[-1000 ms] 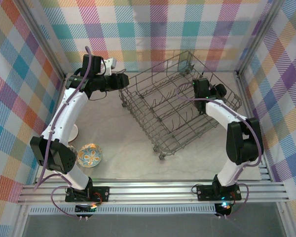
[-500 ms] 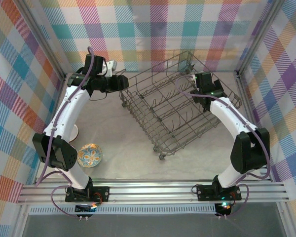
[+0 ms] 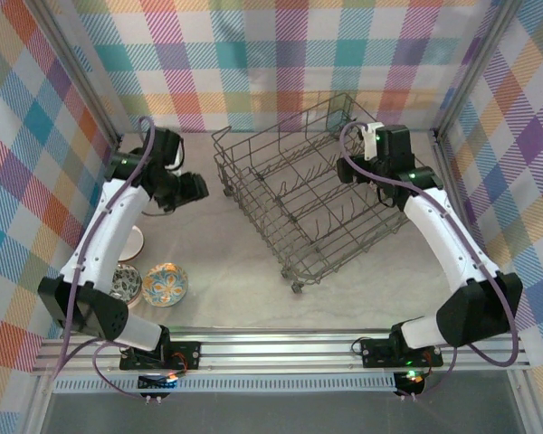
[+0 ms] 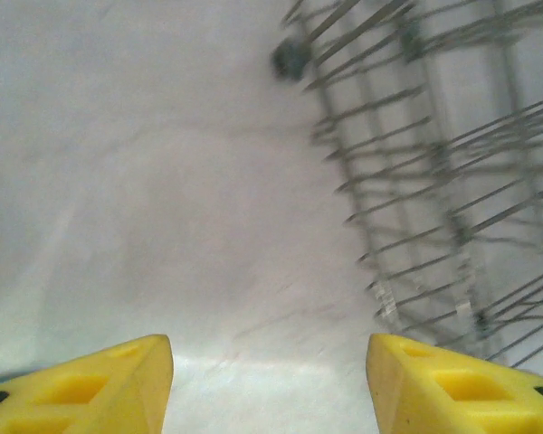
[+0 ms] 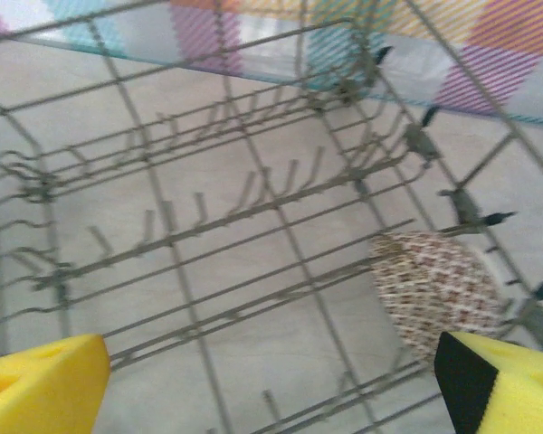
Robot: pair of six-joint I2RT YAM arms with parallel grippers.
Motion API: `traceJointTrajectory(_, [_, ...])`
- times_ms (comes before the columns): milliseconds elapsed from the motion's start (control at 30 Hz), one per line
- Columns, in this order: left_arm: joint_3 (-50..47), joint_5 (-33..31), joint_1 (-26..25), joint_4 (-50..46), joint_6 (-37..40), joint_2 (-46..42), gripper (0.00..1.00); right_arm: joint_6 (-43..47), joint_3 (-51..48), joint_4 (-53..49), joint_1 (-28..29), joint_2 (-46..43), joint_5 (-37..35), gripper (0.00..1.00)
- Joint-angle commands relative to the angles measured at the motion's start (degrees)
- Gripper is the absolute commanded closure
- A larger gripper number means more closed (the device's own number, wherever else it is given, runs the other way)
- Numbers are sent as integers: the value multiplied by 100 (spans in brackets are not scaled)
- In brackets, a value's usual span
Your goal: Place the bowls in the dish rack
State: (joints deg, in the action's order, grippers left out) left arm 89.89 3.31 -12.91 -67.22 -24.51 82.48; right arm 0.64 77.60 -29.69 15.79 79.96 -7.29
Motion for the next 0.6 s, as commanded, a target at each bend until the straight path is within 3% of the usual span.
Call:
traceJointTrajectory(0, [-651,-443,95,-735,-641,-746,40,-541,-127,-184,29,-37,996,7])
traceJointTrajectory(133, [-1447,-515,104,-806,-975,-1057,39,-441,-71,-322,49,-110,1278,7])
traceJointTrajectory(367, [-2950,-386,214,-234,-1535,-1420,36,-323,-392,-152,51,-358,1094,7])
traceJointTrajectory(400, [-3086,-371,253,-76,-1617,-1444,32,-363,-462,-53,59,-385,1087,7])
traceJointTrajectory(567, [-3440,-308,545,410,-1755,-1199,28,-356,-225,-110,63,-86,1332,7])
